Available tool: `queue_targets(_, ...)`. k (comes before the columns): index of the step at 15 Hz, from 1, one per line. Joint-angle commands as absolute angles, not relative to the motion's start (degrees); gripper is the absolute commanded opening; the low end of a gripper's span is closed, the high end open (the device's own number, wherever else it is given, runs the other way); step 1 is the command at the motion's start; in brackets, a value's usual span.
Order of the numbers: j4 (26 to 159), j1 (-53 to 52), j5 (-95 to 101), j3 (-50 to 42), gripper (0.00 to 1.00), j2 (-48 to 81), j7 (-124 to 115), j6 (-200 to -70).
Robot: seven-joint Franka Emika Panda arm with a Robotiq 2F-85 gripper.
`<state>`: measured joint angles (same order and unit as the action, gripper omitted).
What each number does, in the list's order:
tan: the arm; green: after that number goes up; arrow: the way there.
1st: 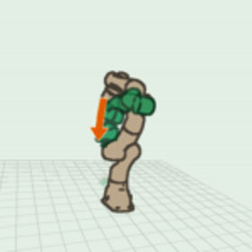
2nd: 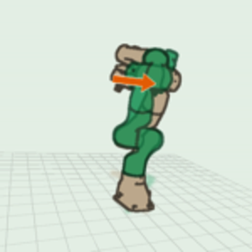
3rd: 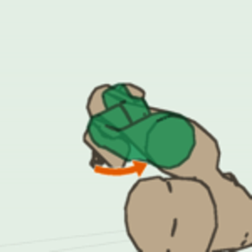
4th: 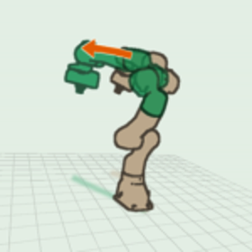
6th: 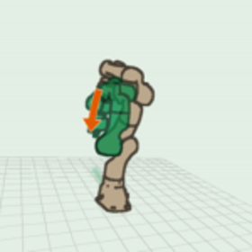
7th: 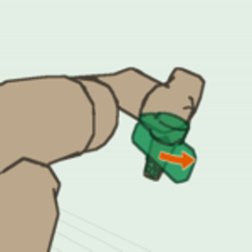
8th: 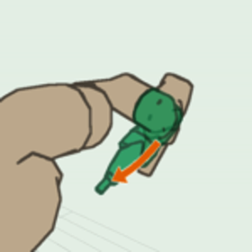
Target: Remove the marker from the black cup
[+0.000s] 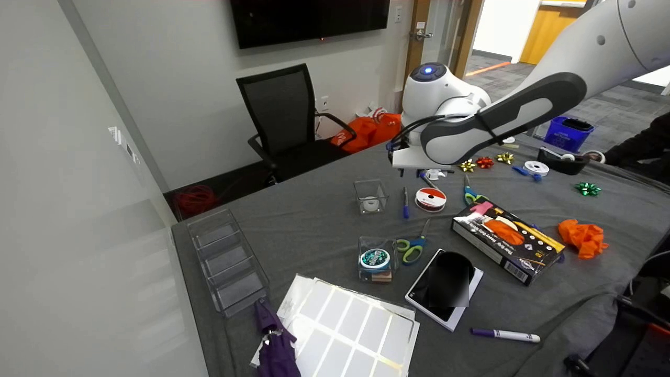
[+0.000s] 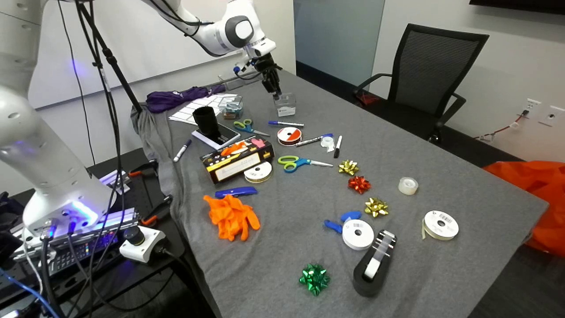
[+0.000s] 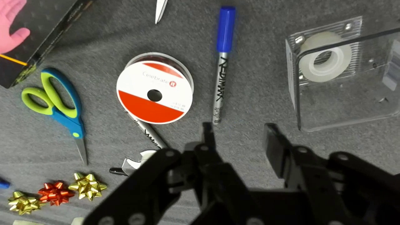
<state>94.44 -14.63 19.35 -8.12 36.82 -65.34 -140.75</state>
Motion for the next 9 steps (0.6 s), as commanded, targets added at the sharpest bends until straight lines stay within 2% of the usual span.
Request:
queue_targets(1, 92.88, -15.49, 18.78, -8.36, 0.78, 36.86, -64.55, -138.19)
queue_targets(4, 93.93, -15.51, 17.83, -7.16, 1.0, 34.83, -63.01, -136.17)
queue_targets(9, 95.35, -14.23, 12.35, -2.79, 1.0, 30.73, -56.99, -128.6)
